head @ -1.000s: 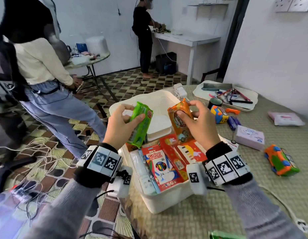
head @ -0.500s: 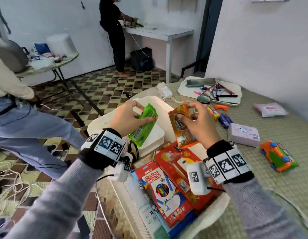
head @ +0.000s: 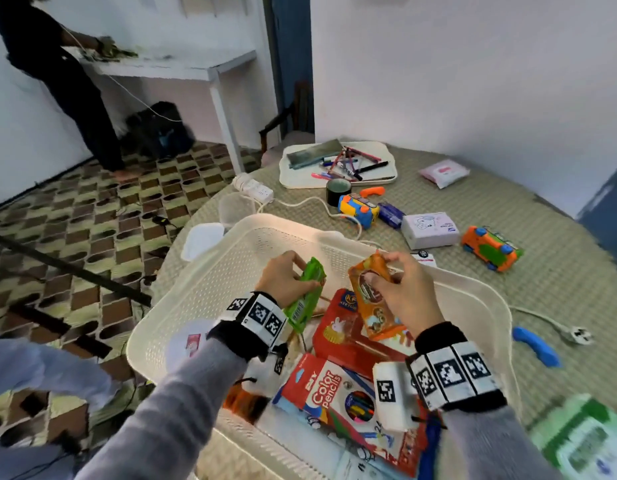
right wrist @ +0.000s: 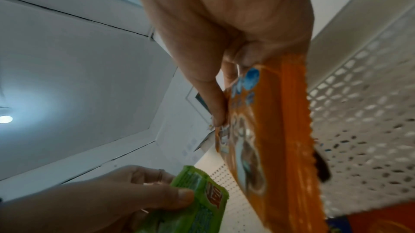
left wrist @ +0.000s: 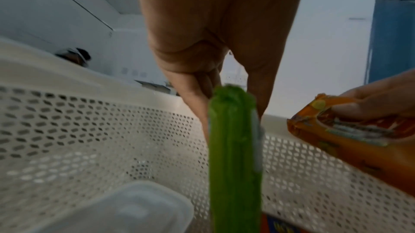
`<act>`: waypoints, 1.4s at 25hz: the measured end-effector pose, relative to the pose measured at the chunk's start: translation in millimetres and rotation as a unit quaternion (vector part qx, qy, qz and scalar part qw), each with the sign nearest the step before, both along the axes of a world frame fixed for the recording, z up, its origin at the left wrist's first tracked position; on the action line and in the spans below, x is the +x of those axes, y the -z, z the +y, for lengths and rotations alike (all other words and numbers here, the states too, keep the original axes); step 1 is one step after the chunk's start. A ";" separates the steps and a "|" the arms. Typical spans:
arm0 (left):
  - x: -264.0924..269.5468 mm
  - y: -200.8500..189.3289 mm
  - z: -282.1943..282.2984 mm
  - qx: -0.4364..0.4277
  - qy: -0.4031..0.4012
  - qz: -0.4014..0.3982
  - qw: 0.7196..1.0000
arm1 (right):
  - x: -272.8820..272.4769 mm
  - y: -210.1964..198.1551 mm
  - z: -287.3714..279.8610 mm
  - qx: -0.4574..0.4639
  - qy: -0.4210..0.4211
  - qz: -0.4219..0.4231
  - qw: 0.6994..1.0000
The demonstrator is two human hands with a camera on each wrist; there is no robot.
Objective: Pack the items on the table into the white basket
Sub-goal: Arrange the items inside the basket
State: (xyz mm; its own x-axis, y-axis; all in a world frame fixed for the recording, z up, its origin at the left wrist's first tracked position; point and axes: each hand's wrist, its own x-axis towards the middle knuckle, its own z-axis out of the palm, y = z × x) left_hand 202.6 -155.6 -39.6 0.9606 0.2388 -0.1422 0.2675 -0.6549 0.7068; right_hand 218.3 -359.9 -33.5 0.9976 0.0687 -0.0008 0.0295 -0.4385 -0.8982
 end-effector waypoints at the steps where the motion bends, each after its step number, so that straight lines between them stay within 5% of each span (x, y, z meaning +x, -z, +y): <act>1: 3.5 11.3 -3.2 0.008 0.007 0.009 1.000 | -2.9 4.5 -4.4 -0.011 0.012 0.005 1.000; 7: 16.2 64.8 -15.2 0.005 0.034 0.063 0.997 | -7.8 16.1 -11.2 -0.202 -0.012 -0.017 0.979; 14: 5.7 80.6 -21.3 -0.139 0.025 0.090 0.986 | -8.1 8.8 -8.5 -0.216 -0.020 -0.008 0.976; 24: 2.0 83.1 -21.1 -0.228 0.042 0.090 0.969 | -6.3 13.9 -7.9 -0.230 -0.035 0.013 0.973; 32: 27.3 69.5 -1.3 -0.184 0.095 0.129 0.970 | -13.0 10.6 -4.0 -0.230 0.003 0.037 0.973; 35: 42.4 61.6 29.8 -0.145 0.119 0.081 0.979 | -17.9 7.2 9.5 -0.205 0.012 0.032 0.978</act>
State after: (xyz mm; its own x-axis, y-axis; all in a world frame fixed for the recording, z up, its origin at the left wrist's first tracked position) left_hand 245.0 -125.9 -101.2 0.9435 -0.0622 -0.3256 0.2551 -0.4911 0.8329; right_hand 200.4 -350.4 -40.7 0.9960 0.0271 -0.0854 -0.0346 -0.7626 -0.6459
